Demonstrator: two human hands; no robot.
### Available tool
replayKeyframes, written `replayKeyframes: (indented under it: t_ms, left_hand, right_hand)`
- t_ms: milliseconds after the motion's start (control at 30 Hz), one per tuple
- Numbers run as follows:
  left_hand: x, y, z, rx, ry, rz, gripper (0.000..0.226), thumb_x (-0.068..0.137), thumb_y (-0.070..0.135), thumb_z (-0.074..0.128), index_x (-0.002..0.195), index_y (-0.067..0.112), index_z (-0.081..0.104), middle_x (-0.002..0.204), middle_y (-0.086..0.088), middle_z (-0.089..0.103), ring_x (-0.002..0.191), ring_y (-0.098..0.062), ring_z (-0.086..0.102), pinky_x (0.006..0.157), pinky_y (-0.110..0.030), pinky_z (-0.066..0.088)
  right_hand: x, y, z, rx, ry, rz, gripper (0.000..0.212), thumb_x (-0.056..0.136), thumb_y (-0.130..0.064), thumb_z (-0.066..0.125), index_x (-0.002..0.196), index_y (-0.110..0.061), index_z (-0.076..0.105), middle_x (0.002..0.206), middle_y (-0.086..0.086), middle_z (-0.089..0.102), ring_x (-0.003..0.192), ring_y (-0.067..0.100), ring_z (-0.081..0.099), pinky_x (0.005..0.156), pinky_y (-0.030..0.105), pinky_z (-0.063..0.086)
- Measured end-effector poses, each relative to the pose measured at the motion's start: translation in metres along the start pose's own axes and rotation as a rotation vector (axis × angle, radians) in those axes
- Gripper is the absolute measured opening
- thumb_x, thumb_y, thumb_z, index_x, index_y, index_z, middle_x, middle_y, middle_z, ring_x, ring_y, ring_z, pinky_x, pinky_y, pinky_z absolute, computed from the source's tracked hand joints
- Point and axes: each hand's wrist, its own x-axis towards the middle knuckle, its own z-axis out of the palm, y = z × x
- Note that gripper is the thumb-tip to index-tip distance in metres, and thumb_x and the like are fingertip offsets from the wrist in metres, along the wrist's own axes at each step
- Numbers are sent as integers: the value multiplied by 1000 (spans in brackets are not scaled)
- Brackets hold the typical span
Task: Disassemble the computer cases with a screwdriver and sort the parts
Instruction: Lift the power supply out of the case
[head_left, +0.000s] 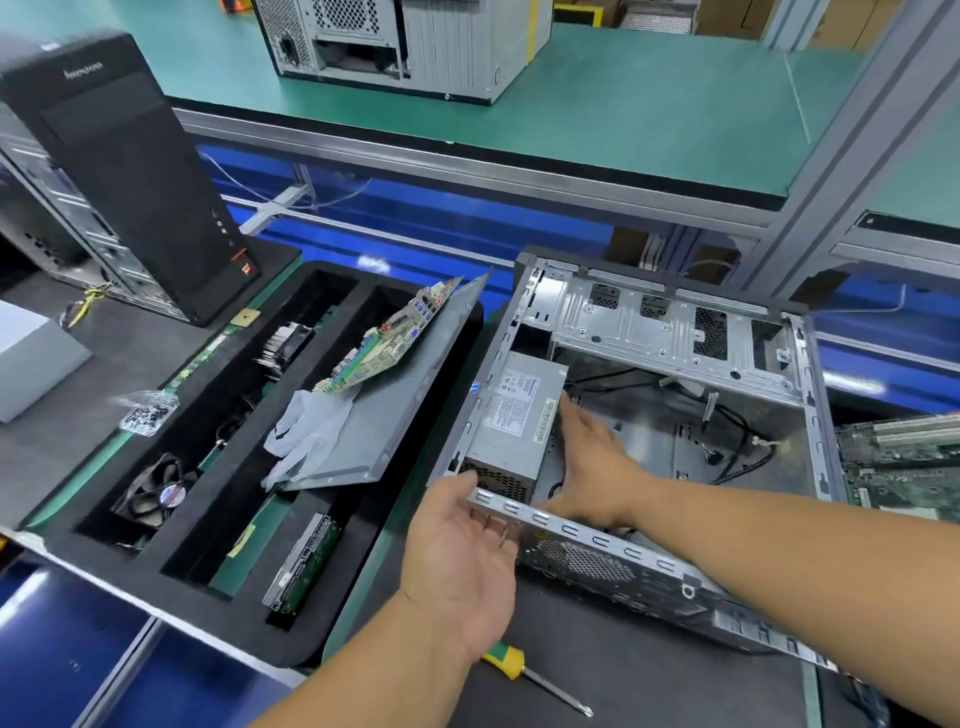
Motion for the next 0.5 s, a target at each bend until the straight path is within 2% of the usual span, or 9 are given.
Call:
replayKeyframes:
  t_ms: [33,100,167,267,400,500]
  left_hand:
    - [3,2,2,54,34,-16,45,75,29,74,114,7,72,104,-11,75,99,-27,66,105,-42,50]
    - [10,8,6,143,141,-39,34,84,29,79,109,6,74,95,-10,78,89,-26,68,101,-41,55]
    - [16,9,10,162,188,-47,33,87,27,81,109,4,75,93,-11,79,84,-26,71,92,-41,59]
    - [21,3,11,138,196,-34,40,84,25,85,114,1,73,104,-16,78,98,-35,75,95,-49,60]
    - [26,-3,8,88,188,-4,54,69,24,91,113,-1,72,100,-19,78,90,-37,77,94,-53,60]
    - [26,-6,6,79,168,28,67,56,30,92,113,1,71,95,-15,79,86,-33,78,95,-50,60]
  right_hand:
    - [1,-1,2,-40,36,4,169,37,-87,81,156,-37,-27,170,-1,10,157,22,7,125,54,15]
    - [3,1,4,-54,52,-17,169,36,-87,80,156,-36,-28,171,-1,12,157,22,10,125,54,13]
    - [4,1,5,14,37,-50,169,38,-84,84,156,-38,-26,170,-5,17,155,22,20,124,51,22]
    - [4,2,7,171,19,-92,163,39,-74,93,159,-41,-13,165,-14,24,150,15,31,121,47,34]
    - [5,5,8,261,37,-105,163,35,-71,96,160,-37,-3,161,-21,18,149,6,25,124,43,29]
    - [6,7,6,260,51,-105,165,33,-74,94,160,-34,-3,164,-13,22,149,9,27,123,42,30]
